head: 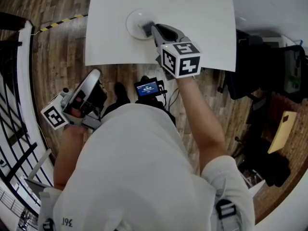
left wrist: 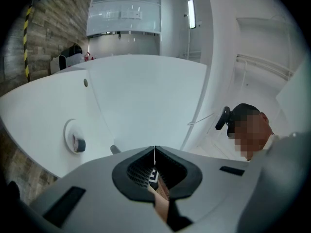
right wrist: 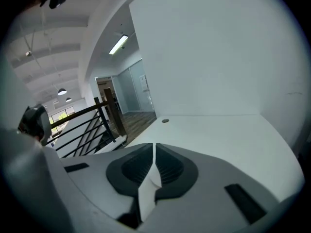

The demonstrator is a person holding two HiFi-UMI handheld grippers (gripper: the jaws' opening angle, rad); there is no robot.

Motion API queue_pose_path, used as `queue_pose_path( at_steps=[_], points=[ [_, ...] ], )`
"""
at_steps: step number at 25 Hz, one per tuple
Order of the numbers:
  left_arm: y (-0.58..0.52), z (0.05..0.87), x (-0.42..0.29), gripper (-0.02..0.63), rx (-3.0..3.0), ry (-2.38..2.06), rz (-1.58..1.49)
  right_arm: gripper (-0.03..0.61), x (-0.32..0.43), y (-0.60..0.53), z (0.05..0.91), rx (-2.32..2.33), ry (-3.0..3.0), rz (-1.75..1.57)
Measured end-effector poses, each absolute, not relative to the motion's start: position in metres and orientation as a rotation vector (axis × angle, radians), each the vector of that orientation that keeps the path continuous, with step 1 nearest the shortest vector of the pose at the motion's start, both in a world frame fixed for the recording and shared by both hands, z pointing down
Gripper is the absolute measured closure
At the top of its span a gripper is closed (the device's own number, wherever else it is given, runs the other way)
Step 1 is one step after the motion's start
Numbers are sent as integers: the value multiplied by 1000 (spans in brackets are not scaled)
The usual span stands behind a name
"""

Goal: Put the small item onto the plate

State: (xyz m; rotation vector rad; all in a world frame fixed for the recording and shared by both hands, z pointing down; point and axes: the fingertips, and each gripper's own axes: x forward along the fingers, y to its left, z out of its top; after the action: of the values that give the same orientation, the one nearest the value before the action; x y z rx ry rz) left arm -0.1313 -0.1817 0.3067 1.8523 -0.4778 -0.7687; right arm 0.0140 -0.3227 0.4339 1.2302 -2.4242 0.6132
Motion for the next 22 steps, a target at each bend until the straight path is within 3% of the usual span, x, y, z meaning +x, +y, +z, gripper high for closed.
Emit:
queue_pose_path(
  at_steps=[2,22],
  points=[
    [-182,306,-130,607,1857,-473,-768,577,13,-313,418,1230,-2464,628],
    [-175,279,-120,607,1928,-390,-776,577,36,-239,276,1293,-2884,1169]
  ],
)
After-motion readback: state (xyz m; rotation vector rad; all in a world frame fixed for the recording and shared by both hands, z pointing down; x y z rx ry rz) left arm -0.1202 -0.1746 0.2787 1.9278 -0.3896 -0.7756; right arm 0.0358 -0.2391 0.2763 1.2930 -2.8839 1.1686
